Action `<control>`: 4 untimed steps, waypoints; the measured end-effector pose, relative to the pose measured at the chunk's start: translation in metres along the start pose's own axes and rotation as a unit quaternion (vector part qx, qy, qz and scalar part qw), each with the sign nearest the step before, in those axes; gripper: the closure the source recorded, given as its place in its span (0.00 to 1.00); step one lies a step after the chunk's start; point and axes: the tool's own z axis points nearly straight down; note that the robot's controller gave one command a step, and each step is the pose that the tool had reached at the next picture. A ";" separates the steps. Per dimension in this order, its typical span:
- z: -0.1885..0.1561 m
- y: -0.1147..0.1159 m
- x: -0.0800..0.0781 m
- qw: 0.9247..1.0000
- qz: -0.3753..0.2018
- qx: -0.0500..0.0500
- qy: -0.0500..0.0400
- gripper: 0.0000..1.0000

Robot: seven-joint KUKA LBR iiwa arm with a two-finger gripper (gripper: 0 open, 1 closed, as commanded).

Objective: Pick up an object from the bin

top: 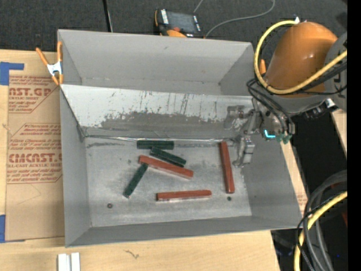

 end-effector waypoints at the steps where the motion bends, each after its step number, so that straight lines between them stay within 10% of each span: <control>1: 0.135 0.006 0.025 1.000 -0.007 0.000 0.001 0.00; 2: 0.162 0.056 0.026 1.000 -0.028 -0.001 -0.002 0.00; 3: 0.159 0.054 0.026 1.000 -0.027 0.000 -0.001 1.00; 4: 0.160 0.054 0.025 1.000 -0.026 0.000 -0.005 0.00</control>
Offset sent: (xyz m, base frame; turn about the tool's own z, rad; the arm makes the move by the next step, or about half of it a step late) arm -0.0236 0.0048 -0.1303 -0.0125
